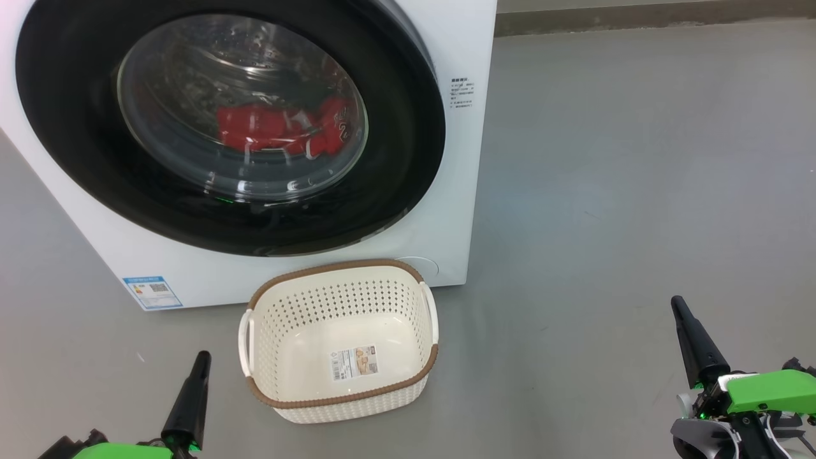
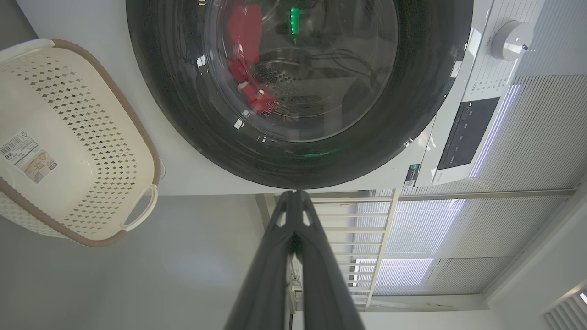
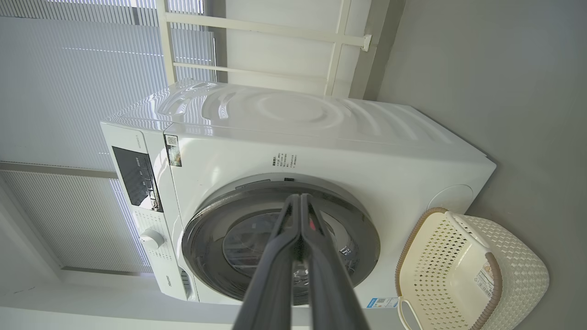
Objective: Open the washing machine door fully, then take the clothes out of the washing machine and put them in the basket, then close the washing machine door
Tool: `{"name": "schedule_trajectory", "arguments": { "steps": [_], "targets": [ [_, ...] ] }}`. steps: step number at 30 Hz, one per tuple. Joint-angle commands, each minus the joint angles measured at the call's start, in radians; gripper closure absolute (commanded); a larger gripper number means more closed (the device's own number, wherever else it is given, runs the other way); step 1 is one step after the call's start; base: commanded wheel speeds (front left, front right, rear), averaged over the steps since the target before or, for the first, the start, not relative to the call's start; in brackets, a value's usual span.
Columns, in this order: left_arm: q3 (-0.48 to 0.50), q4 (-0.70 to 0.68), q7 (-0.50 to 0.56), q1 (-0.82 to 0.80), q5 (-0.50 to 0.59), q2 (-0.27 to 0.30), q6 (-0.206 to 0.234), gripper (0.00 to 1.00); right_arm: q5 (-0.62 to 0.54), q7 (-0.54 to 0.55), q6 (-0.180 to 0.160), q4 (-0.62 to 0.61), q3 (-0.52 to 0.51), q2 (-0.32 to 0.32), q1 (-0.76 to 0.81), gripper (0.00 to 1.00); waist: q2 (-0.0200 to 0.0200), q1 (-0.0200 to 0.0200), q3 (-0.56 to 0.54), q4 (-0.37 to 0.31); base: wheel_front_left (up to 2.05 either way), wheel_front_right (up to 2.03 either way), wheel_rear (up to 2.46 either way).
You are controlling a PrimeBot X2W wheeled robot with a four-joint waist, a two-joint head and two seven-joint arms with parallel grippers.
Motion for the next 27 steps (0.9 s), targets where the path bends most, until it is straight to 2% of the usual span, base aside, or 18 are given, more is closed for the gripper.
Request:
{"name": "schedule_trajectory", "arguments": {
  "steps": [1, 27],
  "targets": [
    [0.035, -0.021, 0.005, -0.042, -0.005, 0.011, -0.008, 1.0, -0.009, 0.006, 0.001, -0.025, 0.019, -0.012, -0.043, 1.0, 0.0, 0.0, 0.0, 0.0, 0.0, 0.0, 0.0],
    [0.035, -0.021, 0.005, -0.042, -0.005, 0.011, -0.008, 1.0, -0.009, 0.006, 0.001, -0.025, 0.019, -0.012, -0.043, 1.0, 0.0, 0.0, 0.0, 0.0, 0.0, 0.0, 0.0]
  ]
}}
